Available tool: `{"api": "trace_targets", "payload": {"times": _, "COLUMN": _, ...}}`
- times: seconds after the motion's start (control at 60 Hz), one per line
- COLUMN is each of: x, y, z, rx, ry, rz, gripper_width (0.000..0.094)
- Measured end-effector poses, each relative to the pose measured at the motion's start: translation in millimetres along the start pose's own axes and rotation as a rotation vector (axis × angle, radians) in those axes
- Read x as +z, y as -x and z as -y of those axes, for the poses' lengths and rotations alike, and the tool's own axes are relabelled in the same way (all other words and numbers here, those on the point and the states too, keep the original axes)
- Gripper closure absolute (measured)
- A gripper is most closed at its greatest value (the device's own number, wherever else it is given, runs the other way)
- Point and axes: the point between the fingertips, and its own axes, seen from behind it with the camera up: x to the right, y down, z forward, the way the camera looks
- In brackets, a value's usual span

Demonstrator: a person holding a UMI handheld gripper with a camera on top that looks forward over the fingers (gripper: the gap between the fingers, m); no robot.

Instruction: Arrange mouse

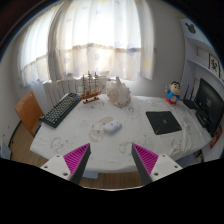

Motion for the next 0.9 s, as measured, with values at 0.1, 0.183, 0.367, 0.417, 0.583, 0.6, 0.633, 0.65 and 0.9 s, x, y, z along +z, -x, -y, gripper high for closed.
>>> {"api": "trace_targets", "payload": {"times": 0.1, "x": 12.9, "y": 18.8, "z": 2.8, "rx": 0.003, "ry": -0.033, "rz": 0.003, "gripper_width": 0.0079}}
{"api": "trace_targets", "payload": {"times": 0.183, "x": 28.6, "y": 28.3, "z": 4.0, "rx": 0.013, "ry": -0.062, "rz": -0.001, "gripper_width": 0.0080}}
{"api": "trace_targets", "payload": {"times": 0.367, "x": 78.1, "y": 34.3, "z": -1.0, "rx": 0.028, "ry": -0.111, "rz": -0.009, "gripper_width": 0.0080}}
{"api": "trace_targets", "payload": {"times": 0.417, "x": 96.3, "y": 35.7, "z": -5.2, "rx": 0.027, "ry": -0.120, "rz": -0.012, "gripper_width": 0.0081}}
{"api": "trace_targets", "payload": {"times": 0.583, "x": 151.3, "y": 30.3, "z": -11.8, "rx": 0.009, "ry": -0.158, "rz": -0.025, "gripper_width": 0.0081}}
{"api": "trace_targets", "payload": {"times": 0.6, "x": 156.7, "y": 30.5, "z": -12.0, "rx": 0.008, "ry": -0.160, "rz": -0.022, "gripper_width": 0.0081}}
{"api": "trace_targets", "payload": {"times": 0.633, "x": 168.0, "y": 30.3, "z": -13.3, "rx": 0.010, "ry": -0.161, "rz": -0.021, "gripper_width": 0.0082}}
{"api": "trace_targets", "payload": {"times": 0.65, "x": 173.1, "y": 30.0, "z": -13.7, "rx": 0.011, "ry": -0.159, "rz": -0.020, "gripper_width": 0.0083}}
{"api": "trace_targets", "payload": {"times": 0.9, "x": 238.8, "y": 20.3, "z": -8.1, "rx": 0.026, "ry": -0.110, "rz": -0.008, "gripper_width": 0.0076}}
